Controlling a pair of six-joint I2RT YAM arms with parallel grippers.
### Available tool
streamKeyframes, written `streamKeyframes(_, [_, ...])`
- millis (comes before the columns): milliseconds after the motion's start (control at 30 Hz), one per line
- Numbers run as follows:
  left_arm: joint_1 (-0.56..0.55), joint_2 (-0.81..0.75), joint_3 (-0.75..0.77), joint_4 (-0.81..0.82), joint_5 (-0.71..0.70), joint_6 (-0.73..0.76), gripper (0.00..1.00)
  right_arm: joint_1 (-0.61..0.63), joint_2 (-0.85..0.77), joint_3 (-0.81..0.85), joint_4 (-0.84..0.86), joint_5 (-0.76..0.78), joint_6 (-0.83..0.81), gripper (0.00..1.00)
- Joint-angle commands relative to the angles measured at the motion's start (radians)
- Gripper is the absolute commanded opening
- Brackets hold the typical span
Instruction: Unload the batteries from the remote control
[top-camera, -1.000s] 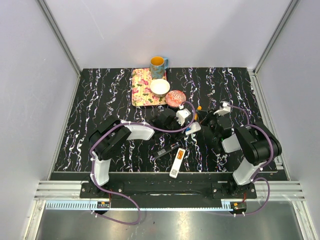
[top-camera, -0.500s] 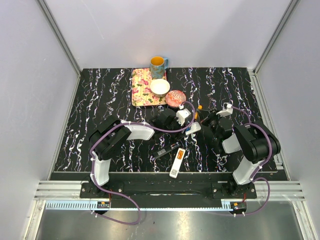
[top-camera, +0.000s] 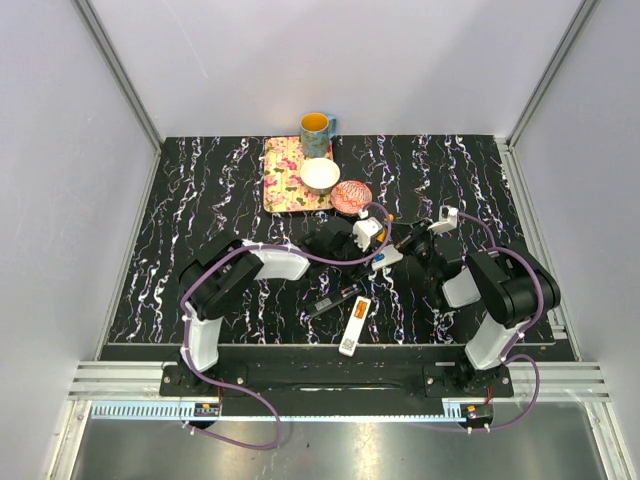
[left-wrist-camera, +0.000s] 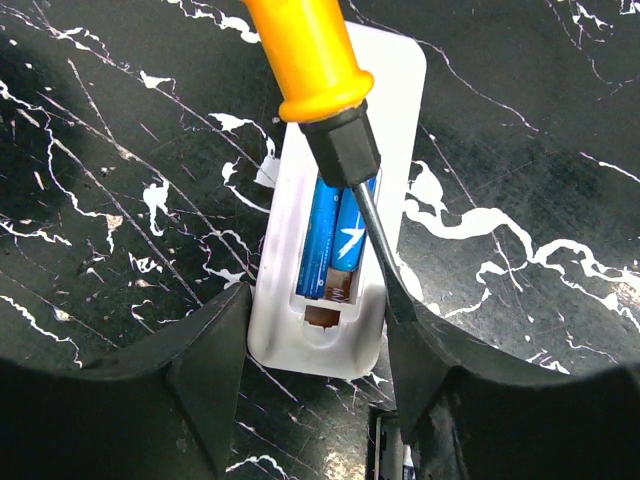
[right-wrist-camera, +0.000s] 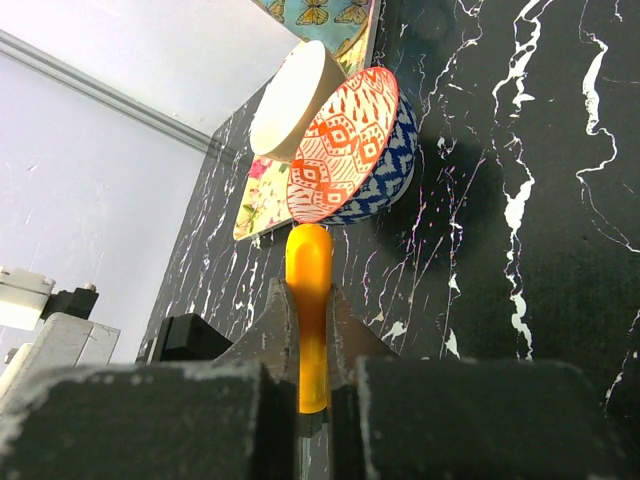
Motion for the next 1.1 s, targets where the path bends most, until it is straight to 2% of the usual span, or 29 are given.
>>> streamKeyframes(0, [-0.03, 0.041, -0.045, -0.069, 0.047, -0.034, 0.36, 0.01, -0.039, -0.004, 0.018, -0.024, -0.036, 0.0])
streamKeyframes(100, [-0.03, 0.007, -0.063, -0.056, 0.042, -0.038, 0.47, 0.01, -0.089, 0.013, -0.052, -0.012, -0.081, 0.0])
streamKeyframes(133, [-0.03, -0.002, -0.068, -0.046, 0.042, -0.041, 0.58, 0.01, -0.101, 0.022, -0.072, -0.006, -0.105, 0.0])
streamKeyframes(300, [-0.024, -0.119, -0.118, -0.008, 0.036, -0.073, 0.8, 0.01, -0.193, 0.059, -0.216, 0.008, -0.205, 0.0])
streamKeyframes(333, [-0.022, -0.142, -0.12, -0.013, 0.043, -0.075, 0.94, 0.01, -0.204, 0.071, -0.256, 0.011, -0.236, 0.0])
streamKeyframes(367, [-0.019, -0.181, -0.125, -0.014, 0.044, -0.08, 0.99, 0.012, -0.218, 0.077, -0.272, 0.013, -0.251, 0.0])
streamKeyframes(667, [0.014, -0.354, -0.192, -0.057, 0.022, -0.106, 0.99, 0.019, -0.24, 0.096, -0.352, 0.028, -0.359, 0.0])
streamKeyframes(833, [0.083, -0.432, -0.281, -0.003, 0.092, -0.158, 0.98, 0.05, -0.272, 0.117, -0.433, 0.057, -0.441, 0.0])
streamKeyframes(1067, [0.171, -0.456, -0.387, 0.093, 0.227, -0.234, 0.97, 0.081, -0.301, 0.139, -0.485, 0.093, -0.529, 0.0])
